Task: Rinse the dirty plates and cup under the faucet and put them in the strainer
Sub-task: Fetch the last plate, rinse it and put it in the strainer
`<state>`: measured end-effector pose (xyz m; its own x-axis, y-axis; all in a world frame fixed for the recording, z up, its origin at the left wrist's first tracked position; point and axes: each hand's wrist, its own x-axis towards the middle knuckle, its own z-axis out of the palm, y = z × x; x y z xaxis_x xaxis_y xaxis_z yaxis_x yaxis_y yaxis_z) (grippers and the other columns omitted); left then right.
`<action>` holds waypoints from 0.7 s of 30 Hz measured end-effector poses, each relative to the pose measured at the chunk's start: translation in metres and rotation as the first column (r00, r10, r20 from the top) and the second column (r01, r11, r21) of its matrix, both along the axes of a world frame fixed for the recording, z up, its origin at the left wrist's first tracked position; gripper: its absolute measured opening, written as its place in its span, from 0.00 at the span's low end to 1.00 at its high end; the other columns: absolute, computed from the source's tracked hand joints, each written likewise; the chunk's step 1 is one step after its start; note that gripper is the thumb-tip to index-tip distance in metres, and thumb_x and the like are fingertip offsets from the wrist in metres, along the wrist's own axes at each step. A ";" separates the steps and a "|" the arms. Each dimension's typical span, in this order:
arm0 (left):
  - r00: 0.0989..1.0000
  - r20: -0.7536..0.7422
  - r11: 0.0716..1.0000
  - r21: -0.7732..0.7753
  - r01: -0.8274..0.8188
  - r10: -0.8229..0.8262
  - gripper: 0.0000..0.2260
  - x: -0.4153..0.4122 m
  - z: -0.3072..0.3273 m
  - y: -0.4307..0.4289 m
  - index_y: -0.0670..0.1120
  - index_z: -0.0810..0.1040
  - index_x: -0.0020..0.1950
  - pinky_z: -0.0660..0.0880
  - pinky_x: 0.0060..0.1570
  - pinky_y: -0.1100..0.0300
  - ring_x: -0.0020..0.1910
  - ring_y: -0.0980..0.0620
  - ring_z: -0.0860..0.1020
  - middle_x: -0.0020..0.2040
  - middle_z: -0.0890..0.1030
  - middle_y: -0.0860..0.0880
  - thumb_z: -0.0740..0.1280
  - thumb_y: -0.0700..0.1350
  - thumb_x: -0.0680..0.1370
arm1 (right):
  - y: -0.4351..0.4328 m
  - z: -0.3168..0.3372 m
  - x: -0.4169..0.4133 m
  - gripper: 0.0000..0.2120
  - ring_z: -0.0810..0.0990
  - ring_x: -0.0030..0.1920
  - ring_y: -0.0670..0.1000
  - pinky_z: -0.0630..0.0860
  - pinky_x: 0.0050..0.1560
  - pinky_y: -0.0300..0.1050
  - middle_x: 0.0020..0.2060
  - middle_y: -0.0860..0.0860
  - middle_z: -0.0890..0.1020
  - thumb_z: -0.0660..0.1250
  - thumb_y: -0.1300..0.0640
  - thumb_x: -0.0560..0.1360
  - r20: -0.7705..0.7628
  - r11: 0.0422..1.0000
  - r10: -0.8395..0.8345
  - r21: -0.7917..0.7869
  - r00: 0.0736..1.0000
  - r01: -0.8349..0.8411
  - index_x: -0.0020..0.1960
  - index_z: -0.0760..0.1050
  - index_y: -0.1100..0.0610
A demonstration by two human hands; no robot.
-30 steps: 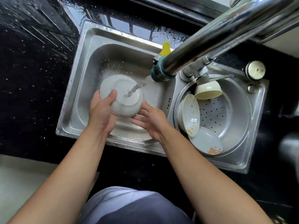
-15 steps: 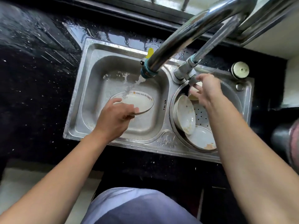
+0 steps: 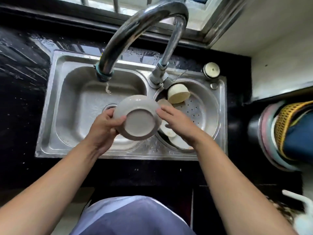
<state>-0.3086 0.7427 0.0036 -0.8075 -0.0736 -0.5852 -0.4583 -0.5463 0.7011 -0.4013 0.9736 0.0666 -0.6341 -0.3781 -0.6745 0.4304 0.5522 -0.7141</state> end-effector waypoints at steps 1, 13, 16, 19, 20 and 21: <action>1.000 0.012 0.997 0.078 -0.007 0.006 0.10 -0.005 0.003 0.009 0.46 0.86 0.55 0.80 0.40 0.62 0.45 0.52 0.84 0.49 0.86 0.47 0.71 0.40 0.74 | 0.004 0.003 0.006 0.16 0.80 0.61 0.43 0.75 0.62 0.43 0.57 0.40 0.83 0.60 0.40 0.83 -0.040 0.996 -0.048 0.075 0.998 0.051 0.62 0.79 0.46; 0.944 0.298 0.804 0.590 -0.067 -0.140 0.17 -0.041 0.020 0.127 0.37 0.78 0.71 0.86 0.53 0.47 0.58 0.42 0.87 0.66 0.85 0.38 0.62 0.41 0.84 | 0.082 0.028 0.029 0.10 0.81 0.38 0.49 0.77 0.31 0.43 0.38 0.51 0.83 0.67 0.50 0.78 0.083 0.719 -0.664 -0.203 0.743 0.665 0.46 0.80 0.57; 0.919 0.349 0.772 0.630 -0.087 -0.182 0.15 -0.046 0.021 0.152 0.34 0.79 0.66 0.87 0.40 0.54 0.43 0.43 0.89 0.53 0.88 0.36 0.61 0.41 0.85 | 0.100 0.035 0.021 0.13 0.84 0.38 0.51 0.79 0.32 0.45 0.39 0.52 0.85 0.66 0.48 0.79 0.083 0.736 -0.637 -0.231 0.766 0.637 0.49 0.83 0.57; 0.864 0.421 0.756 0.650 -0.076 -0.275 0.11 -0.055 0.022 0.174 0.36 0.76 0.62 0.81 0.24 0.62 0.25 0.48 0.83 0.39 0.83 0.40 0.62 0.41 0.84 | 0.126 0.040 0.009 0.14 0.84 0.46 0.46 0.81 0.46 0.47 0.46 0.45 0.84 0.64 0.42 0.77 -0.404 0.898 -0.352 0.107 0.844 0.426 0.53 0.78 0.51; 0.847 0.439 0.768 0.638 -0.059 -0.300 0.11 -0.059 0.020 0.179 0.36 0.75 0.62 0.80 0.22 0.63 0.23 0.50 0.81 0.40 0.80 0.41 0.63 0.42 0.84 | 0.137 0.044 0.005 0.14 0.81 0.51 0.42 0.78 0.51 0.43 0.52 0.43 0.81 0.64 0.41 0.76 -0.550 0.906 -0.195 0.217 0.812 0.365 0.57 0.74 0.48; 0.833 0.450 0.775 0.631 -0.041 -0.322 0.11 -0.062 0.018 0.182 0.35 0.76 0.61 0.79 0.22 0.64 0.23 0.50 0.81 0.40 0.79 0.40 0.63 0.42 0.84 | 0.147 0.048 0.002 0.16 0.78 0.57 0.40 0.74 0.56 0.40 0.58 0.41 0.77 0.64 0.43 0.76 -0.616 0.917 -0.057 0.279 0.786 0.285 0.63 0.71 0.44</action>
<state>-0.3711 0.9251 0.0215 -0.3465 0.5213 -0.7799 -0.7461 -0.6570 -0.1076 -0.3997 1.1206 0.1149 -0.9762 -0.0440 -0.2122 0.1041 0.7637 -0.6371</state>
